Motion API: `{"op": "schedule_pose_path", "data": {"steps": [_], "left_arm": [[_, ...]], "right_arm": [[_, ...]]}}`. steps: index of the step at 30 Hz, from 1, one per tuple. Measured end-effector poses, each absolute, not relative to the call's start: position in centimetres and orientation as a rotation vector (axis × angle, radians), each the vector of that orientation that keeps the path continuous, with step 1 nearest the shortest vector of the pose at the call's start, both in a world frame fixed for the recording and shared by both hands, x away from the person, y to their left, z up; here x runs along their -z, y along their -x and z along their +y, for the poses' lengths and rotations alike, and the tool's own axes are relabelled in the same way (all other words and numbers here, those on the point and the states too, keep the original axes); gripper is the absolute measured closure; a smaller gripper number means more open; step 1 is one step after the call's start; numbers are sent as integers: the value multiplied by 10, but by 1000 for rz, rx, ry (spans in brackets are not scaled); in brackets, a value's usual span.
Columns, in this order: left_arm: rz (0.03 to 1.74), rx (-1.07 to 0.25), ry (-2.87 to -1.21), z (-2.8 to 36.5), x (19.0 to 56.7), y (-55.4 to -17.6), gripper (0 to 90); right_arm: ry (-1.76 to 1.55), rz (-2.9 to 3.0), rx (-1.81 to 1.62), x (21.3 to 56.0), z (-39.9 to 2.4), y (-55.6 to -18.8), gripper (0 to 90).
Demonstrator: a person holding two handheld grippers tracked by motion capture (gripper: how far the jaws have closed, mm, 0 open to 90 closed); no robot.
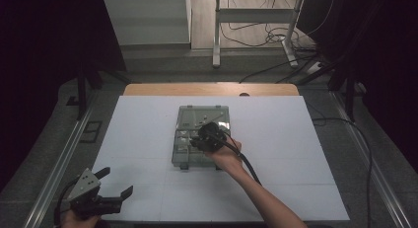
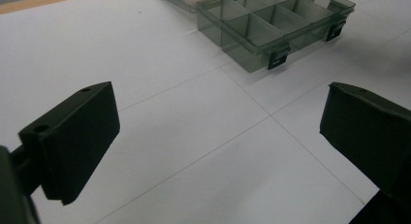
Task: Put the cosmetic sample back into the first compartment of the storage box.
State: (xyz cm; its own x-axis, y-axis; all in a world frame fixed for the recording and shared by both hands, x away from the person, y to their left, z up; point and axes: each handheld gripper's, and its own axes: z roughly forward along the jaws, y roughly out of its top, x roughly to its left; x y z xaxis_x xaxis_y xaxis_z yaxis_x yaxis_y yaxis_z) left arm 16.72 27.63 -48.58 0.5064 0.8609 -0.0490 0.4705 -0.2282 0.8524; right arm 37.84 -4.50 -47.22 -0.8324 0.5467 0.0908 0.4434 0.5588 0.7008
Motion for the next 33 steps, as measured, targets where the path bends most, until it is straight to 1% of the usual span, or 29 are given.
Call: {"op": "schedule_pose_path", "data": {"steps": [14,33], "left_arm": [[1100,-555,-1869,277,486,-167,11],[1091,-555,-1882,277,486,-167,12]], "right_arm": [[-871,2620,-1154,476,-25,-397,809],[-880,2617,-1134,489,1,-410,809]]}}
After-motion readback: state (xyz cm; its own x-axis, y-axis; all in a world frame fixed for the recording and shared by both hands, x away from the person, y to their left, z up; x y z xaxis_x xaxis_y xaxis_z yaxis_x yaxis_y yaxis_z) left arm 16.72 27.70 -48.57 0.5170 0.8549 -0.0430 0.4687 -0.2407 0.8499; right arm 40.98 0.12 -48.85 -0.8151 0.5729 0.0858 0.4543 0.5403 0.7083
